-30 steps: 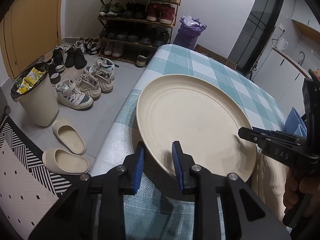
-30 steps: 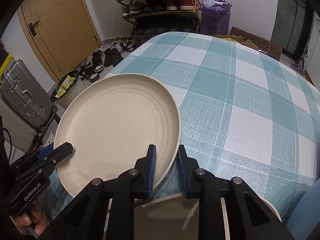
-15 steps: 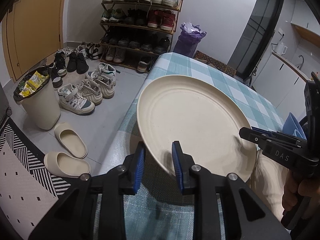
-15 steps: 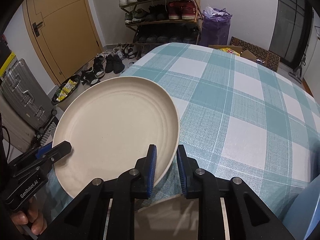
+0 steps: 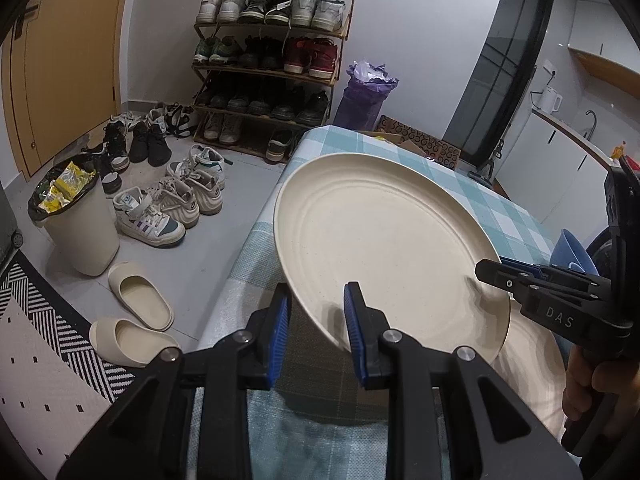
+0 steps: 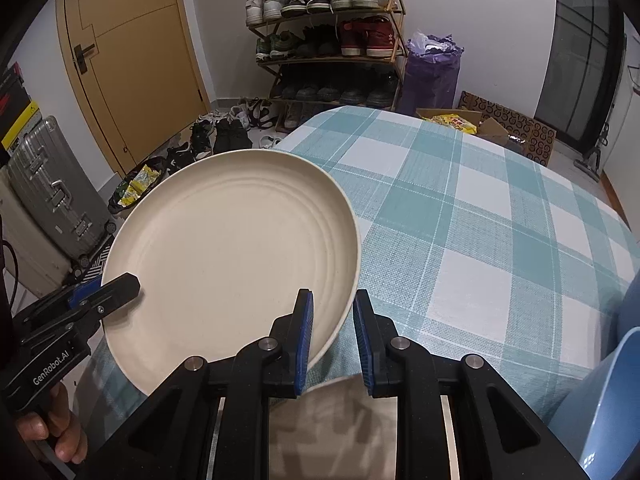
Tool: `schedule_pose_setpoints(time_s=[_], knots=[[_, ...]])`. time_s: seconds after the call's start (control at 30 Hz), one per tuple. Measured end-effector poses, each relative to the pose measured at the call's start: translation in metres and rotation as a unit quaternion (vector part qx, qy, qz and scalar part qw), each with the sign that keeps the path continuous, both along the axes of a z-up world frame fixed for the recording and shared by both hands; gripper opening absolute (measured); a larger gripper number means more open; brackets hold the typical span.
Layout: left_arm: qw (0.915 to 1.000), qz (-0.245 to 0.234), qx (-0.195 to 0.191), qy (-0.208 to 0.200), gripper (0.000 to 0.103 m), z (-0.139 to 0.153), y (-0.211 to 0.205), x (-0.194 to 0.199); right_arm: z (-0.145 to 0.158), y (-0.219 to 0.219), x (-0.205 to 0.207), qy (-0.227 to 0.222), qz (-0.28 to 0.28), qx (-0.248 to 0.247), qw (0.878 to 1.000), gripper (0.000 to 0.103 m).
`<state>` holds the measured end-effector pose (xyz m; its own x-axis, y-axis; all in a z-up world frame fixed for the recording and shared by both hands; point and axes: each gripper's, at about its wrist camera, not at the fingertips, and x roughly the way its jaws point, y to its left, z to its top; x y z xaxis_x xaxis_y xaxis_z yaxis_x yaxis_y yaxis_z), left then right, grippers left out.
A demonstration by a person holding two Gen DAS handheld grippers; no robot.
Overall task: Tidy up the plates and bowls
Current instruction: 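Lift and carry both held cream plates toward the plate stack beside the blue bowls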
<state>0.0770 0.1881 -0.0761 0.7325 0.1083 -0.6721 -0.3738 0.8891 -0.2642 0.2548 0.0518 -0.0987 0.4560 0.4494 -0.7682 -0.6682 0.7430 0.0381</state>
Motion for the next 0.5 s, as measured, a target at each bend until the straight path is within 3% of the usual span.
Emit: schedule_pose_setpoints(time_s=[0.5], knots=[[0.9993,-0.034,0.014,-0.006,0.025,0.012,-0.028,0.001,0.021,-0.037,-0.009,-0.013,-0.025,0.010,1.000,0.021]])
